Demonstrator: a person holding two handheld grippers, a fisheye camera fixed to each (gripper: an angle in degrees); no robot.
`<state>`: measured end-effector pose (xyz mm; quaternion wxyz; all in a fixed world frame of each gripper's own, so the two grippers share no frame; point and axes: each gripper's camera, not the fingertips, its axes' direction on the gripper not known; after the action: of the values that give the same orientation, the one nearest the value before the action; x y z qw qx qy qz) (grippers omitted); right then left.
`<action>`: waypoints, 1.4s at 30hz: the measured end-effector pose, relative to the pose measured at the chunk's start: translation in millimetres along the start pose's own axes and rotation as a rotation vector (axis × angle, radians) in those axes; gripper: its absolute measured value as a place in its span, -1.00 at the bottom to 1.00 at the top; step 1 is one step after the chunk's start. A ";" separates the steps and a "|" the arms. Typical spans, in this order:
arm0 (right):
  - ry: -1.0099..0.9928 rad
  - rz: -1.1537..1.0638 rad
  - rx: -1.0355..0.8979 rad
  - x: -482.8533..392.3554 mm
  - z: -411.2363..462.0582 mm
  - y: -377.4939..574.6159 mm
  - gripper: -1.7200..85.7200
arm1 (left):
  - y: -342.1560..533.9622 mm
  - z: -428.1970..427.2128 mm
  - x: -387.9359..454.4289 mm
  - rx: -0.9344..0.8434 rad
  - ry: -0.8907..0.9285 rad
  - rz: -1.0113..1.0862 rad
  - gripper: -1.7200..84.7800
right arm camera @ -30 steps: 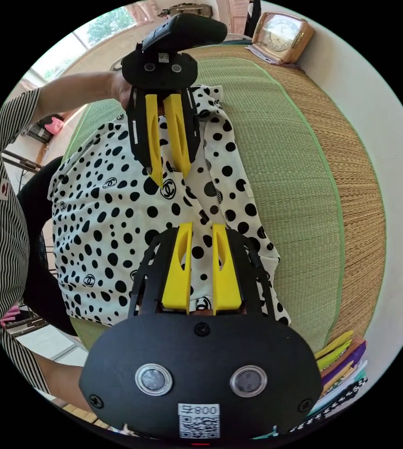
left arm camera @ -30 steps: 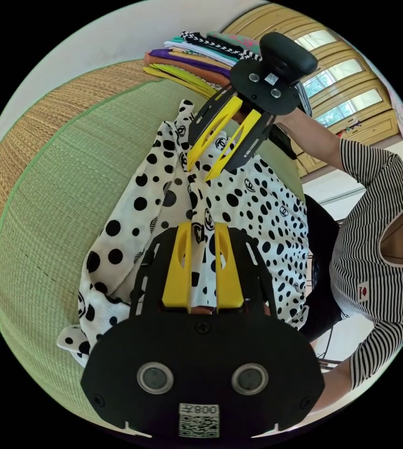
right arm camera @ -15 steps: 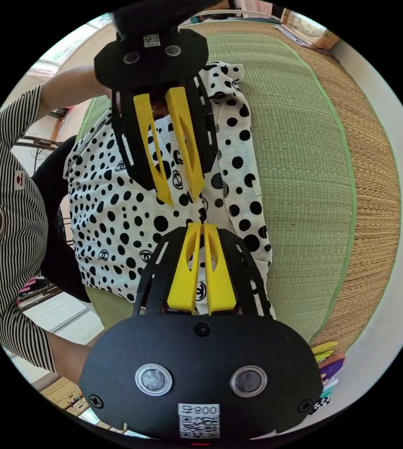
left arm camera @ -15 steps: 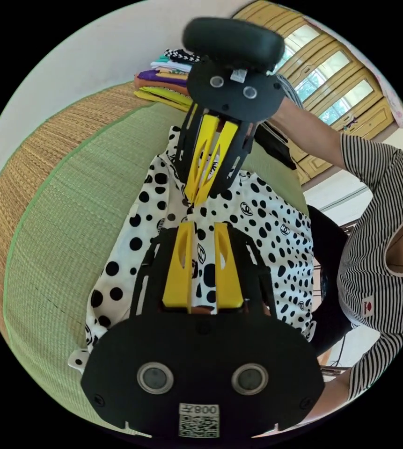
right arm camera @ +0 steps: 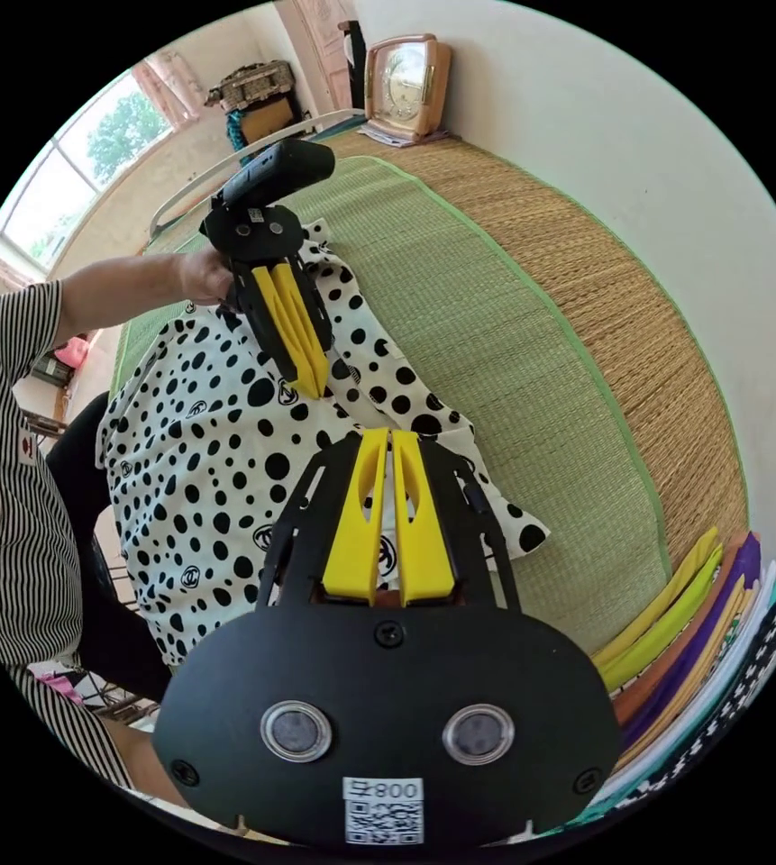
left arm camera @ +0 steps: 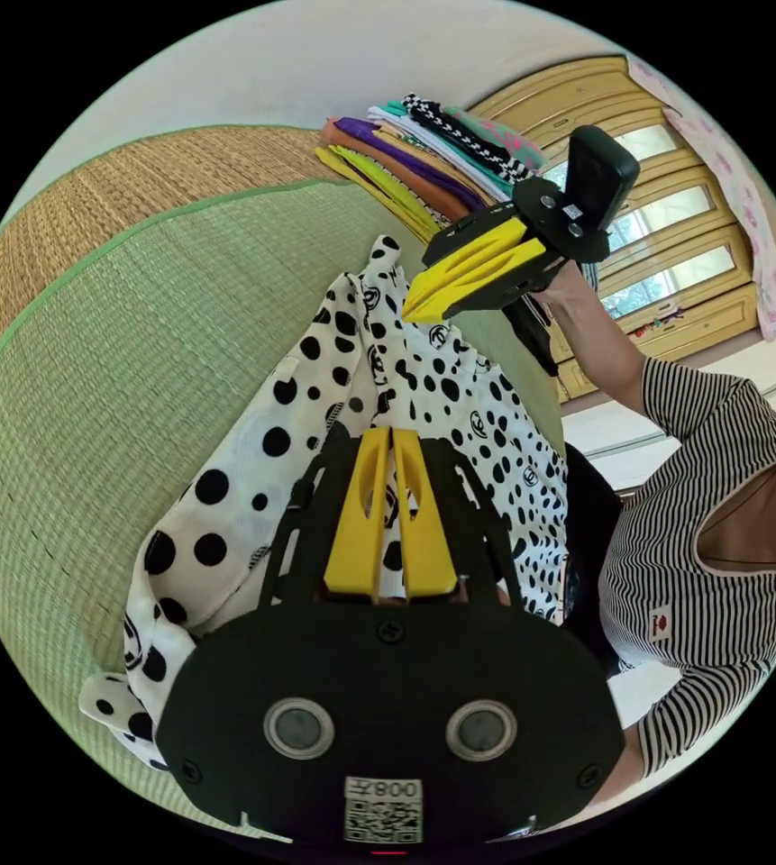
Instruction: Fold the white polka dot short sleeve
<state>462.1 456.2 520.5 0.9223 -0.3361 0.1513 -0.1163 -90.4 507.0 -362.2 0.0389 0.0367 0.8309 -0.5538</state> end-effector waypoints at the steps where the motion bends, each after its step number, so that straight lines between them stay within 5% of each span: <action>1: 0.003 0.008 -0.005 -0.3 4.1 1.2 -0.96 | 4.0 -1.2 1.1 0.006 -0.023 -0.011 -0.92; 10: 0.062 0.176 0.020 5.9 26.3 31.5 -0.97 | 117.0 -74.4 48.6 0.388 -0.439 -0.202 -0.94; 16: 0.105 0.291 0.070 6.5 29.8 56.3 -0.97 | 159.6 -56.7 35.6 0.281 -0.612 -0.400 -0.95; 27: 0.083 0.386 0.130 18.2 29.4 84.9 -0.96 | 179.0 -69.5 57.7 0.414 -0.552 -0.336 -0.83; 35: 0.077 0.403 0.153 19.2 32.5 100.2 -0.96 | 165.6 -42.5 39.2 0.175 -0.673 -0.367 -0.88; 42: 0.023 0.446 0.206 28.4 32.4 119.0 -0.96 | 194.2 -66.4 30.9 0.402 -0.555 -0.440 -0.93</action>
<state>513.4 555.1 460.5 0.9527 -0.1974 0.2196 0.0715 -102.5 643.4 -518.2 0.1344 -0.2858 0.6521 -0.6893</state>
